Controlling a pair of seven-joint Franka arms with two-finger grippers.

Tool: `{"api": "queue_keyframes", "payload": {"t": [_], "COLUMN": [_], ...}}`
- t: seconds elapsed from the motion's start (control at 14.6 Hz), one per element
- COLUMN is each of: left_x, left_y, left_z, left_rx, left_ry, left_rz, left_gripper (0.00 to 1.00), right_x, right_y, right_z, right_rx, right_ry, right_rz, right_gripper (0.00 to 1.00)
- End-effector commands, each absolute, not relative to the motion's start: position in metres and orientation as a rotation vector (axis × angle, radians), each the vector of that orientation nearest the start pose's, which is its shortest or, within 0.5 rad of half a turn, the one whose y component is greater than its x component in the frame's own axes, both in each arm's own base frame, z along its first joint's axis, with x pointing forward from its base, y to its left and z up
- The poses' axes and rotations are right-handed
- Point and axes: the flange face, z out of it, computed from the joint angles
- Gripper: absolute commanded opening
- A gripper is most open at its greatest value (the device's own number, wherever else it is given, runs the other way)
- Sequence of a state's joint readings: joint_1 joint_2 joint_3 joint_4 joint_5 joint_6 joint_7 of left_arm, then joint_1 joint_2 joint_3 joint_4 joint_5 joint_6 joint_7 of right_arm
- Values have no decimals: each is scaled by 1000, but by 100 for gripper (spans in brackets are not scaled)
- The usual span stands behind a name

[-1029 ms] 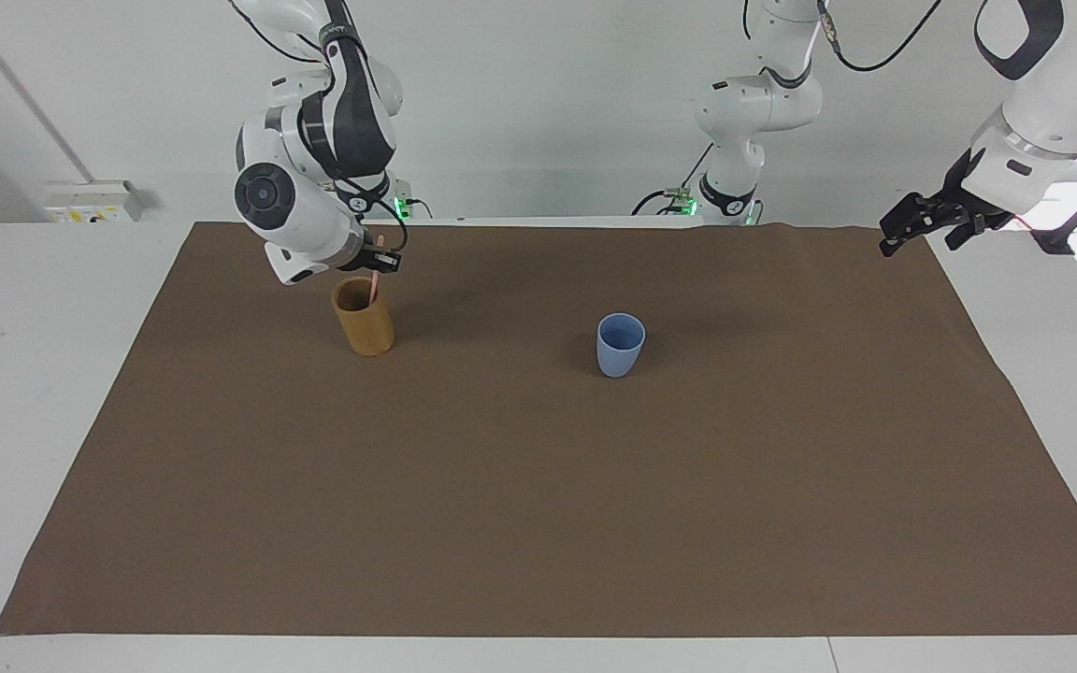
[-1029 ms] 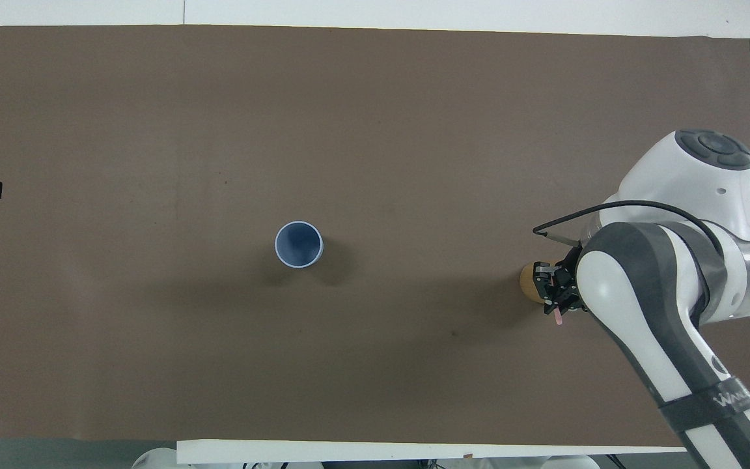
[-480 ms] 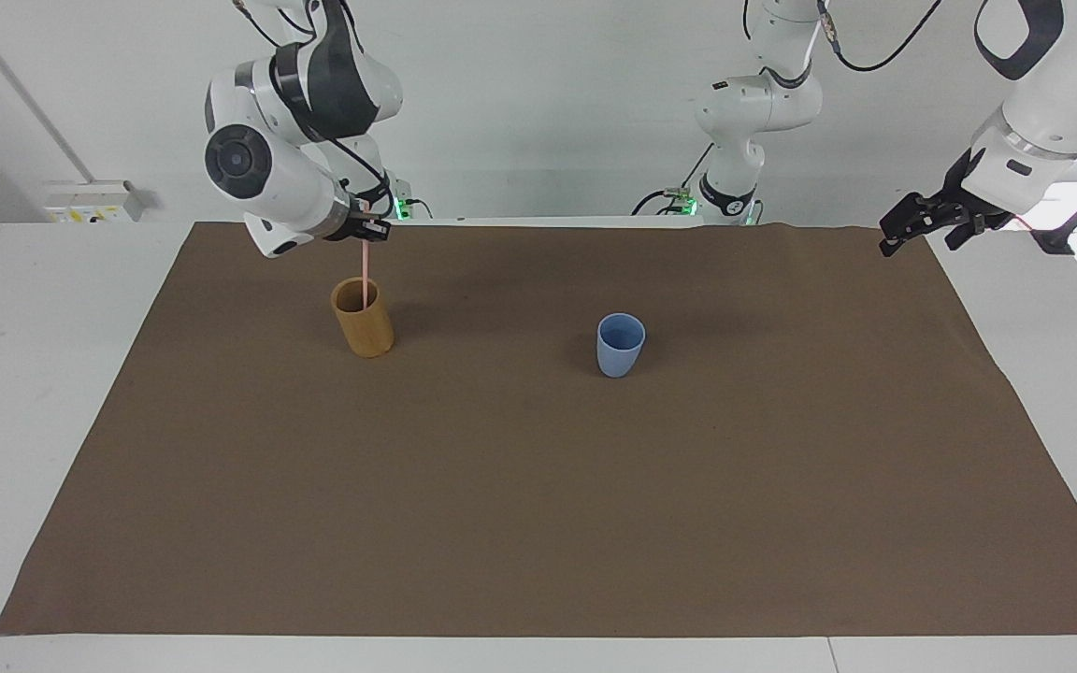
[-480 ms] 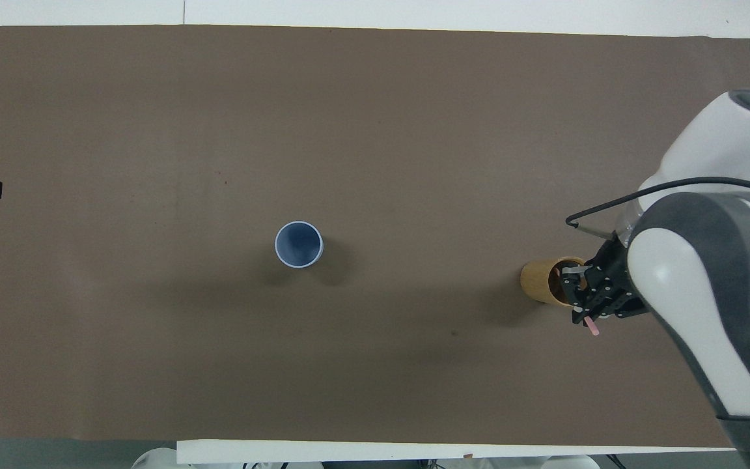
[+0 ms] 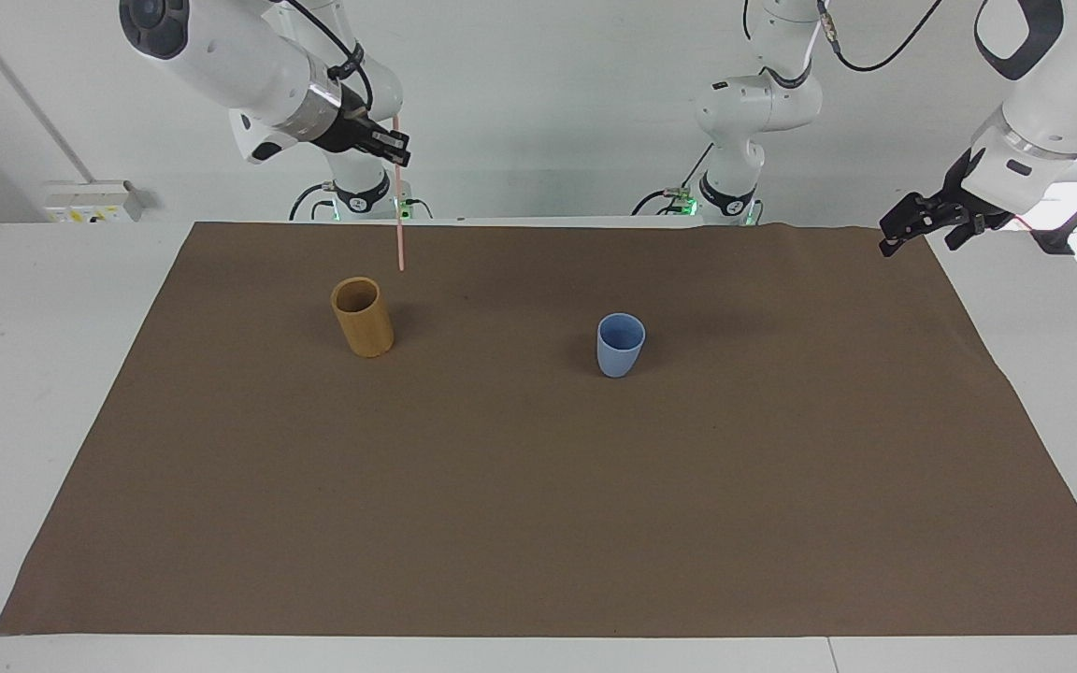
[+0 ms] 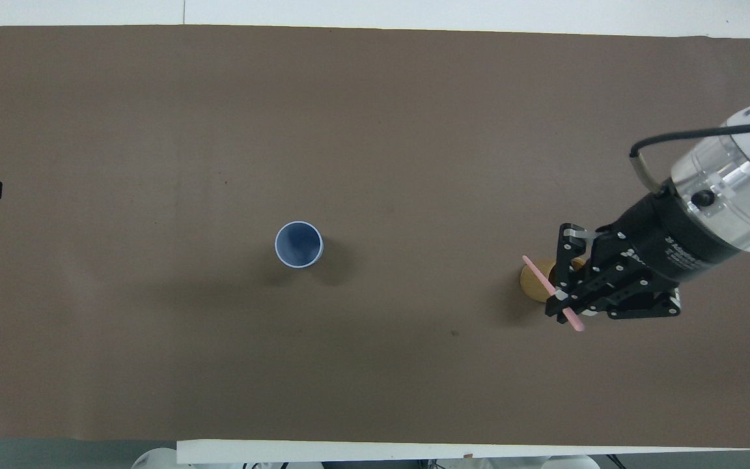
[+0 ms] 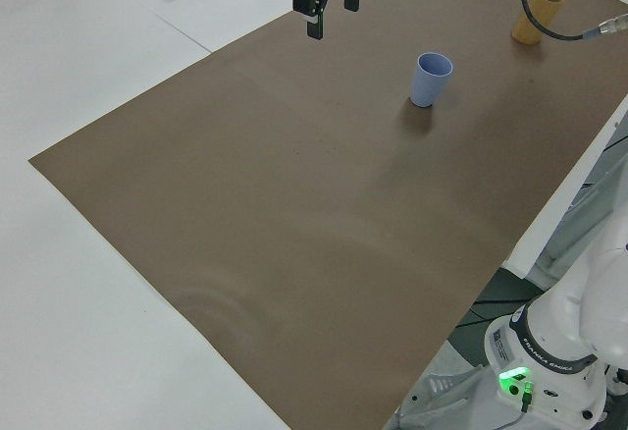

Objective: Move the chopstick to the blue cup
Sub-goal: 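Grasp and lift the pink chopstick out with the right gripper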

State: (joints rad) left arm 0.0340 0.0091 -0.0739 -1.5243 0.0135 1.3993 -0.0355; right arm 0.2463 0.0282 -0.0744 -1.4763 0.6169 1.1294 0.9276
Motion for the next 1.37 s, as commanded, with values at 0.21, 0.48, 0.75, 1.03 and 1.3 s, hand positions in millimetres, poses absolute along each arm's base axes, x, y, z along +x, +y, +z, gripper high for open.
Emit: {"api": "queue_keyframes", "payload": {"t": [0.21, 0.48, 0.75, 1.03, 1.3], "left_x": [532, 532, 532, 532, 532], "left_y": [-16, -16, -16, -16, -16], "left_z": [630, 630, 630, 630, 630], "left_rx": [-3122, -3122, -3122, -3122, -3122], "left_ry": [18, 18, 18, 18, 18], "left_rz": [220, 220, 220, 220, 220], "left_gripper": [100, 100, 100, 100, 100], "right_x": [505, 523, 504, 493, 487], "right_y": [331, 386, 427, 431, 423], "right_z": [637, 600, 550, 527, 511], "right_rx": [-2318, -2147, -2079, -2046, -2068], "right_ry": [1095, 1213, 1300, 1341, 1338], "right_rz": [790, 807, 813, 842, 843], "right_gripper": [0, 0, 0, 0, 0]}}
